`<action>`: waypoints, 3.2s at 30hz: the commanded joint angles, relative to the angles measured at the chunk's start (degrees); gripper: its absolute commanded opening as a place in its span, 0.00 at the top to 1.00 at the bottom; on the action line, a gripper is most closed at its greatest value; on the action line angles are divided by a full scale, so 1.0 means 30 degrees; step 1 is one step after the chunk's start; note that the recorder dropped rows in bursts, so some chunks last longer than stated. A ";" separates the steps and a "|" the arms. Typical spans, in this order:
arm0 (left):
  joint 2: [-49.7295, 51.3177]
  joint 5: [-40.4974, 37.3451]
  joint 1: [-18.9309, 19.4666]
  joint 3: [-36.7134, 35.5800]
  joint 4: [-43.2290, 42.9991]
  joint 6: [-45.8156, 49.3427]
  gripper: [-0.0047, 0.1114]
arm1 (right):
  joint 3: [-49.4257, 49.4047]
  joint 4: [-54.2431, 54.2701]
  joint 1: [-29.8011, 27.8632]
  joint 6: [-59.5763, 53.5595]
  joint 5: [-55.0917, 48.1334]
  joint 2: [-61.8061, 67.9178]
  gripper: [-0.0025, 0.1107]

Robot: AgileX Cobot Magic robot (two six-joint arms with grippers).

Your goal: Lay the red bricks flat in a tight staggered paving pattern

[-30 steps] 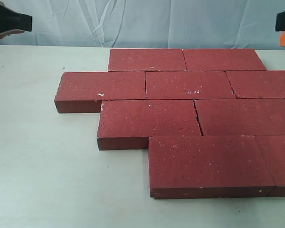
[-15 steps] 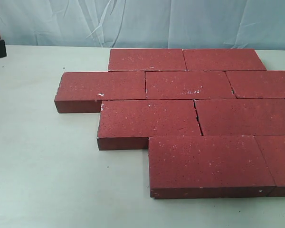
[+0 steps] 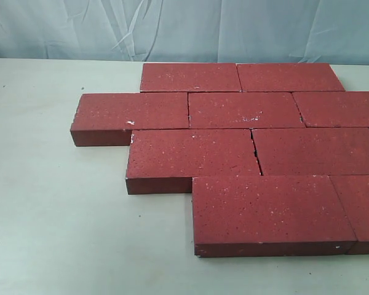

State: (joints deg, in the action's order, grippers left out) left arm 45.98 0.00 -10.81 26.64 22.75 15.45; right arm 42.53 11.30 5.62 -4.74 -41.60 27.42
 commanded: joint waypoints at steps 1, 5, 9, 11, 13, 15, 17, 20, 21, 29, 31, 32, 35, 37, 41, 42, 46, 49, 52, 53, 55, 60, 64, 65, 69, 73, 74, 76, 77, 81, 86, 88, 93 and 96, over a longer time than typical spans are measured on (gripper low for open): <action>-0.1185 0.1079 -0.0773 -0.0600 0.0254 -0.0093 0.96 | -0.0944 -0.0165 -0.0110 -0.0135 0.0314 -0.1851 0.98; -0.1928 0.1281 -0.1873 -0.1094 0.0053 -0.0018 0.96 | -0.1653 -0.0165 -0.0110 -0.0135 0.0779 -0.3769 0.98; -0.1986 0.1214 -0.2218 -0.1301 -0.0253 -0.0018 0.96 | -0.2285 -0.0226 -0.0110 -0.0135 0.1025 -0.5235 0.98; -0.1986 0.0818 -0.2218 -0.1301 -0.0253 -0.0018 0.96 | -0.2500 -0.0257 -0.0110 -0.0135 0.1029 -0.5597 0.98; -0.1986 0.0775 -0.2218 -0.1301 -0.0253 -0.0018 0.96 | -0.2500 -0.0257 -0.0110 -0.0135 0.0935 -0.5645 0.98; -0.1986 0.0775 -0.2218 -0.1301 -0.0253 -0.0018 0.96 | -0.2500 -0.0257 -0.0110 -0.0135 0.1021 -0.5645 0.98; -0.1986 0.0775 -0.2218 -0.1301 -0.0253 -0.0018 0.96 | -0.2500 -0.0257 -0.0110 -0.0135 0.1654 -0.5610 0.98; -0.1986 0.0827 -0.2218 -0.1301 -0.0253 -0.0018 0.96 | -0.2514 -0.0257 -0.0110 -0.0135 0.3290 -0.5610 0.98; -0.1986 0.0827 -0.2218 -0.1301 -0.0253 -0.0018 0.96 | -0.2514 -0.0257 -0.0110 -0.0135 0.3797 -0.5610 0.98; -0.1986 0.0827 -0.2218 -0.1301 -0.0253 -0.0018 0.96 | -0.2514 -0.0183 -0.0110 -0.0135 0.4782 -0.5610 0.98; -0.1986 0.0827 -0.2218 -0.1301 -0.0253 -0.0018 0.96 | -0.2514 -0.0183 -0.0110 -0.0135 0.4782 -0.5610 0.98; -0.1986 0.0827 -0.2218 -0.1301 -0.0253 -0.0018 0.96 | -0.2514 -0.0183 -0.0110 -0.0135 0.4782 -0.5610 0.98; -0.1986 0.0827 -0.2218 -0.1301 -0.0253 -0.0018 0.96 | -0.2514 -0.0099 -0.0110 -0.0135 0.4748 -0.5610 0.98; -0.1986 0.0827 -0.2218 -0.1301 -0.0253 -0.0018 0.96 | -0.2514 -0.0099 -0.0110 -0.0135 0.4748 -0.5610 0.98; -0.1986 0.0827 -0.2218 -0.1301 -0.0253 -0.0018 0.96 | -0.2514 -0.0099 -0.0110 -0.0135 0.4748 -0.5610 0.98; -0.1986 0.0827 -0.2218 -0.1301 -0.0253 -0.0018 0.96 | -0.2514 -0.0099 -0.0110 -0.0135 0.4748 -0.5610 0.98; -0.1986 0.0827 -0.2218 -0.1301 -0.0253 -0.0018 0.96 | -0.2514 -0.0099 -0.0110 -0.0135 0.4748 -0.5610 0.98; -0.1986 0.0827 -0.2218 -0.1301 -0.0253 -0.0018 0.96 | -0.2514 -0.0099 -0.0110 -0.0135 0.4748 -0.5610 0.98; -0.1986 0.0827 -0.2218 -0.1301 -0.0253 -0.0018 0.96 | -0.2514 -0.0195 -0.0110 -0.0098 0.4748 -0.5610 0.98; -0.1986 0.0827 -0.2218 -0.1301 -0.0253 -0.0018 0.96 | -0.2514 -0.0190 -0.0110 -0.0098 0.4748 -0.5656 0.98; -0.1986 0.0827 -0.2218 -0.1301 -0.0253 -0.0018 0.96 | -0.2514 -0.0190 -0.0110 -0.0098 0.4782 -0.5656 0.98; -0.1986 0.0827 -0.2218 -0.1301 -0.0253 -0.0018 0.96 | -0.2514 -0.0234 -0.0718 -0.0098 0.4783 -0.5656 0.98; -0.1986 0.0827 -0.2218 -0.1301 -0.0253 -0.0018 0.96 | -0.2514 -0.0234 -0.1487 -0.0098 0.4783 -0.5656 0.98; -0.1986 0.0827 -0.2218 -0.1301 -0.0253 -0.0018 0.96 | -0.2514 -0.0273 -0.1576 -0.0098 0.4783 -0.5656 0.98; -0.1986 0.0827 -0.2218 -0.1301 -0.0253 -0.0018 0.96 | -0.2549 -0.1365 -0.1624 -0.0098 0.4783 -0.5656 0.98; -0.1986 0.0819 -0.2218 -0.1301 -0.0253 0.0016 0.96 | -0.3520 -0.3599 -0.1624 -0.0098 0.5966 -0.5656 0.98; -0.1986 0.0819 -0.2218 -0.1301 -0.0253 0.0016 0.96 | -0.3888 -0.3768 -0.1624 -0.0098 0.6346 -0.5702 0.98; -0.1986 0.0819 -0.2218 -0.1301 -0.0253 0.0016 0.96 | -0.4994 -0.3941 -0.1624 -0.0098 0.7141 -0.5948 0.98; -0.1986 0.0819 -0.2218 -0.1301 -0.0253 0.0016 0.96 | -0.5571 -0.3941 -0.1624 -0.0098 0.7273 -0.6104 0.98; -0.1986 0.0819 -0.2218 -0.1301 -0.0253 0.0016 0.96 | -0.7915 -0.3941 -0.1624 -0.0098 0.7200 -0.7367 0.98; -0.1986 0.0819 -0.2218 -0.1301 -0.0253 0.0016 0.96 | -1.0520 -0.3941 -0.1624 -0.0098 0.7007 -0.9115 0.98; -0.1986 0.0819 -0.2218 -0.1301 -0.0253 0.0016 0.96 | -1.1367 -0.3941 -0.1624 -0.0098 0.6977 -0.9141 0.98; -0.1986 0.0819 -0.2218 -0.1301 -0.0253 0.0016 0.96 | -1.2574 -0.3941 -0.1624 -0.0098 0.6894 -0.9141 0.98; -0.1986 0.0819 -0.2218 -0.1301 -0.0253 0.0016 0.96 | -1.2567 -0.3941 -0.1624 -0.0098 0.6800 -0.9141 0.98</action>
State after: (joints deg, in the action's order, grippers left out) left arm 40.40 2.06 -17.15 22.81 22.26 15.45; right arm 5.17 0.00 0.97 -4.74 -21.64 0.42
